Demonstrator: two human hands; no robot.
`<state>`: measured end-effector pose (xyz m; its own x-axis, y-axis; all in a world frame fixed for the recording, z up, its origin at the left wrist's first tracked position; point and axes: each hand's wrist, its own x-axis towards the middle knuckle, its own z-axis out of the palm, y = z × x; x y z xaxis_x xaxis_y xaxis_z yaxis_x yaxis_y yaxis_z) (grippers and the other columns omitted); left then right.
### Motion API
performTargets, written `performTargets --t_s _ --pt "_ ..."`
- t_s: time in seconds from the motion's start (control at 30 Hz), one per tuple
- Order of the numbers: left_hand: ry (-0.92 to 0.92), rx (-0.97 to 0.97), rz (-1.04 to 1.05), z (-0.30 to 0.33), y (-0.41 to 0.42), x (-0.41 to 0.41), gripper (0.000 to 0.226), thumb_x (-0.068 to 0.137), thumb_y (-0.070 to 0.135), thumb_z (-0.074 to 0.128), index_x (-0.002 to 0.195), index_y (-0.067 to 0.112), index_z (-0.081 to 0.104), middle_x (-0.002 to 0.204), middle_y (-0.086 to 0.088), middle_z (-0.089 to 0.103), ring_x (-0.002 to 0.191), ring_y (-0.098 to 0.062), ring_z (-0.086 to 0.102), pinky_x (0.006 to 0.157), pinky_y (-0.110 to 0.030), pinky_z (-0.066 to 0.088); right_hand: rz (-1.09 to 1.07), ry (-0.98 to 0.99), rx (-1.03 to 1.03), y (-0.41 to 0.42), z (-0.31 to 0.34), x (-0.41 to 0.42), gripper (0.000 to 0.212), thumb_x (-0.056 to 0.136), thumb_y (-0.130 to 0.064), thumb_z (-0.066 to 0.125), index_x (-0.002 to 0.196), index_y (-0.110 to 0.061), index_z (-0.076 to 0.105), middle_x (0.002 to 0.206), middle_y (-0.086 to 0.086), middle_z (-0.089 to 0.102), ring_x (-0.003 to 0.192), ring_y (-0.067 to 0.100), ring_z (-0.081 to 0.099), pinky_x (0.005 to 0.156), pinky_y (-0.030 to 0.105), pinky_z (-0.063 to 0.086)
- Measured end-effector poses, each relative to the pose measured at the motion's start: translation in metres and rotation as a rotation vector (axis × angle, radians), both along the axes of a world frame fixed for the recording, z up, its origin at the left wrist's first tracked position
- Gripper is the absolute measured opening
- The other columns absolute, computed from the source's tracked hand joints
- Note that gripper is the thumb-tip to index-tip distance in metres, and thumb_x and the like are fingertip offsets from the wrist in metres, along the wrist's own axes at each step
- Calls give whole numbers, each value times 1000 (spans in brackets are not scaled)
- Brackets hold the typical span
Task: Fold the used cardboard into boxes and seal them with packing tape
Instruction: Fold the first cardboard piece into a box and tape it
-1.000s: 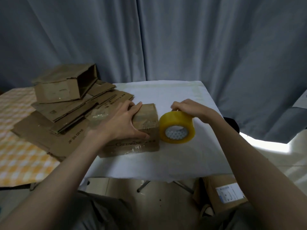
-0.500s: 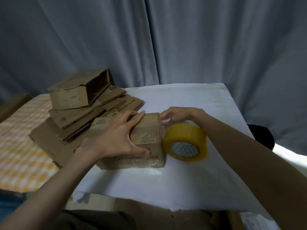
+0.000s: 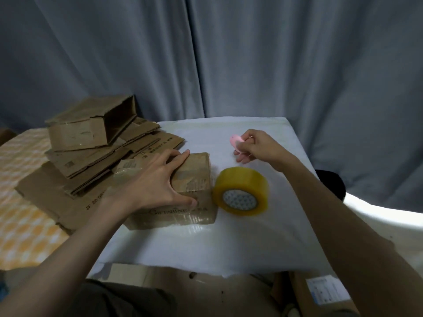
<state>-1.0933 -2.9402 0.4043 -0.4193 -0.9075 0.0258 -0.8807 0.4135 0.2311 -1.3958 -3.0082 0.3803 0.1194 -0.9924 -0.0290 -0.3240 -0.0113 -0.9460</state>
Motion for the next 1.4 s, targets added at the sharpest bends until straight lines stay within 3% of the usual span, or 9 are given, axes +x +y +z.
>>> performTargets --t_s 0.1,0.17,0.23,0.37,0.5,0.63,0.9,1.17,1.4 --pt "17 11 -8 0 -3 -2 137 42 101 55 157 43 7 144 22 20 130 -4 20 108 -36 32 -104 34 50 45 11 0 18 102 -28 51 108 -10 52 97 8 75 86 20 74 81 36 59" --pt "33 10 -10 0 -3 -4 139 41 101 55 157 42 9 142 23 20 130 -4 20 108 -37 32 -250 115 4 71 10 8 23 103 -35 47 110 -13 49 101 4 70 87 17 66 73 31 49" --pt "44 18 -17 -1 -3 -6 140 40 100 56 158 39 11 144 21 19 133 -5 18 111 -38 30 -401 204 -58 89 0 21 29 104 -41 43 110 -13 46 99 6 60 88 23 57 72 34 39" --pt "54 21 -29 -1 3 -9 140 41 95 62 158 35 14 144 18 21 134 -6 17 111 -37 29 -601 188 -168 107 -23 48 19 105 -35 41 105 -16 41 95 11 57 90 33 56 75 38 38" --pt "79 38 -39 0 4 -9 140 37 92 67 157 35 20 140 19 23 135 -6 18 114 -35 28 -551 245 -253 100 -23 31 18 101 -34 50 105 -17 55 93 8 63 89 29 58 76 37 44" --pt "91 1 -38 0 2 -16 140 35 96 63 155 36 24 136 19 24 133 -8 22 114 -39 34 -437 227 -319 82 -3 -2 15 98 -32 56 104 -24 67 91 -10 66 88 13 58 73 21 41" --pt "114 -28 -43 -7 3 -10 137 42 92 65 157 33 20 142 17 22 135 -9 19 112 -32 27 -321 218 -194 66 -18 -2 19 102 -34 50 107 -18 60 100 -3 68 96 18 61 82 32 46" --pt "89 -61 -40 -8 3 -11 134 45 94 63 156 35 19 143 15 24 133 -8 21 112 -38 33 -257 281 -146 64 -21 -10 35 103 -52 40 114 -20 43 98 -10 51 89 3 52 69 22 39" --pt "82 -78 -30 -9 3 -11 133 45 97 59 156 36 19 143 15 25 132 -8 23 108 -41 39 -346 165 -228 62 -21 0 35 100 -51 48 98 -16 48 85 -6 54 80 9 54 71 27 43"
